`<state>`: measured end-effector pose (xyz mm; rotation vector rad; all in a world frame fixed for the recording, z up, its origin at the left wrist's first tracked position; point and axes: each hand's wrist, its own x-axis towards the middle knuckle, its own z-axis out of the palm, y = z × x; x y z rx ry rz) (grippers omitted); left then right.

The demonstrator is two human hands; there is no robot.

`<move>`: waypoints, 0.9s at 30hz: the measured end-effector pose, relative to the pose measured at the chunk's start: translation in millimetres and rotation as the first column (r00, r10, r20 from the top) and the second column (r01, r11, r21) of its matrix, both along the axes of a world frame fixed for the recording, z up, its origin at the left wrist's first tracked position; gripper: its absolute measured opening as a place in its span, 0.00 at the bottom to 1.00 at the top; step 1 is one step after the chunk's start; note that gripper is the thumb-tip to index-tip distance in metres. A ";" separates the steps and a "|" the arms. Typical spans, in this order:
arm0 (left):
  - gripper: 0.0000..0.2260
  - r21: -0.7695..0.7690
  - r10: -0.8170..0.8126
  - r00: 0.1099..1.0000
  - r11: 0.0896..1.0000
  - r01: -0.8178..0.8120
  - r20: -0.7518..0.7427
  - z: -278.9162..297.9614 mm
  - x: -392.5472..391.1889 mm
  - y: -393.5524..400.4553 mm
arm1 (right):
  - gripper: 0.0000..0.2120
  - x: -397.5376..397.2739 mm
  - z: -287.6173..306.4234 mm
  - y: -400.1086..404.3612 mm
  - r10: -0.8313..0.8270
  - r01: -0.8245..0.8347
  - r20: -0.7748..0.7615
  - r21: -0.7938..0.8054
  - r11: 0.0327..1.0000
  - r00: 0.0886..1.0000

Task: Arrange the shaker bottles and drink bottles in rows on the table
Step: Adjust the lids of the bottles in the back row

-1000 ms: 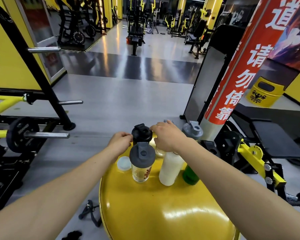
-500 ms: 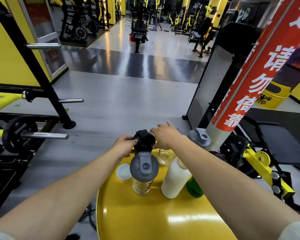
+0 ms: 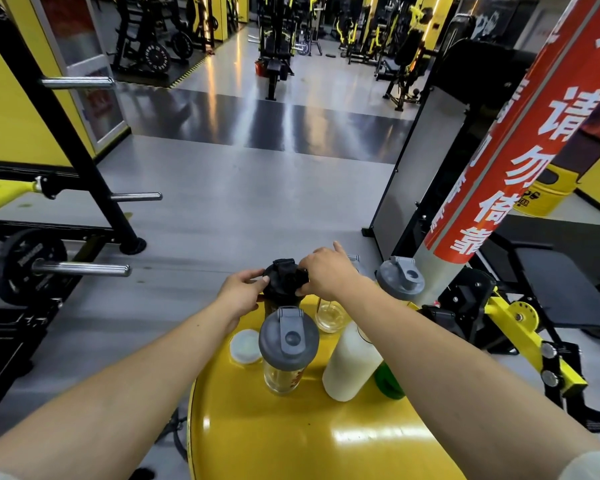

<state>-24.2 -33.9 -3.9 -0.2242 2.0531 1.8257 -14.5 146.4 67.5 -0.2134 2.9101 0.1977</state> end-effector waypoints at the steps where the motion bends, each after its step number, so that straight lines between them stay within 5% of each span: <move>1: 0.16 0.005 -0.005 1.000 1.000 0.005 0.004 -1.4 -0.6 -0.5 | 0.27 1.2 0.5 -0.2 -0.002 0.002 -0.006 -0.008 1.000 1.000; 27: 0.13 0.072 0.077 0.997 0.994 -0.078 0.011 -19.4 -9.6 6.3 | 0.24 5.1 -4.7 2.1 -0.039 0.026 -0.103 -0.123 0.992 0.994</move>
